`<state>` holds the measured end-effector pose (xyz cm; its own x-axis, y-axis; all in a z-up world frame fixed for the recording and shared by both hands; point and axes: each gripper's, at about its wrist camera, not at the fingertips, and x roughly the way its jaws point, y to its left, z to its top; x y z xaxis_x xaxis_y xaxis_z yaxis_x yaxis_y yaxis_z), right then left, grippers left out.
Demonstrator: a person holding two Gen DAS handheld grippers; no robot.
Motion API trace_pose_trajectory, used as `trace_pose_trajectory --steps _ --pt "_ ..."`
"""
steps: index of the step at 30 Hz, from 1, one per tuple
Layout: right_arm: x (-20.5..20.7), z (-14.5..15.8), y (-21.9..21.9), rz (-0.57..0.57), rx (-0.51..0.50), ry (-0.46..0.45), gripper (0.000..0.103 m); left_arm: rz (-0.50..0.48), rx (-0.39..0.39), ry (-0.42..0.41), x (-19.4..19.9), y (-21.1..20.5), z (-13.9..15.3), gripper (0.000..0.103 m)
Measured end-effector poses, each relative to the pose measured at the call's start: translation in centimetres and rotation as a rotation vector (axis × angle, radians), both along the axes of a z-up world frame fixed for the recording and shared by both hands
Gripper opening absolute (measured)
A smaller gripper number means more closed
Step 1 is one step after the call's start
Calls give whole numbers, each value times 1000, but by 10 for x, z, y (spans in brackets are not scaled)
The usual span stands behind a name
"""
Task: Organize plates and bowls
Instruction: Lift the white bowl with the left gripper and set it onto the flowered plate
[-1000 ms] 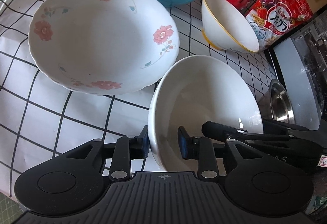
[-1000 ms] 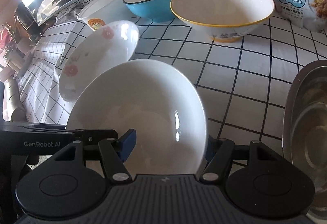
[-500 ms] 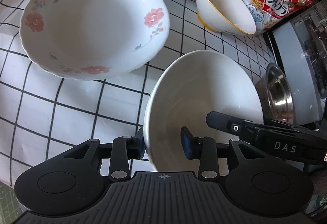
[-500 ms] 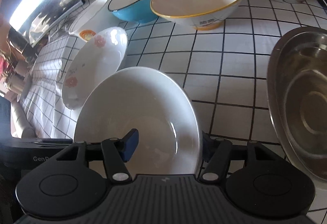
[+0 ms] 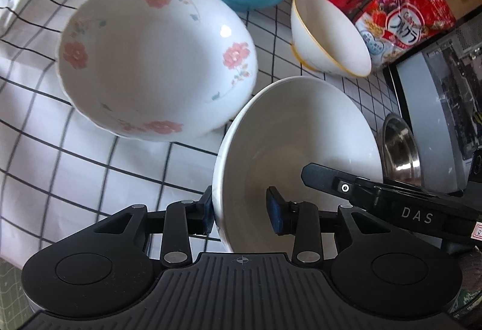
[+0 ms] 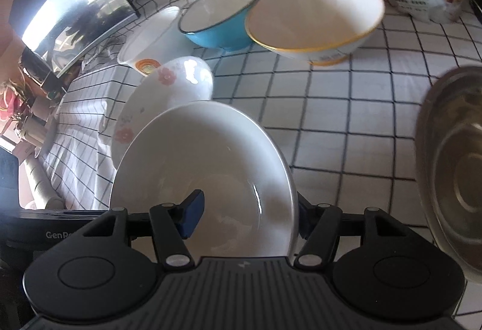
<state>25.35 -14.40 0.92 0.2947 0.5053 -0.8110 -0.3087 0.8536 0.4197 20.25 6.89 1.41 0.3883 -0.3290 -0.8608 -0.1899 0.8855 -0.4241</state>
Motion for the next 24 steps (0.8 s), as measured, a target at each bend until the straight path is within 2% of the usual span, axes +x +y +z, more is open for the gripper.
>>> trace_pose_trajectory --steps 14,24 --pt "28 29 80 103 40 -67 63 119 28 -61 1 62 29 38" --pt "63 30 133 124 18 -81 63 126 58 -71 32 110 28 38"
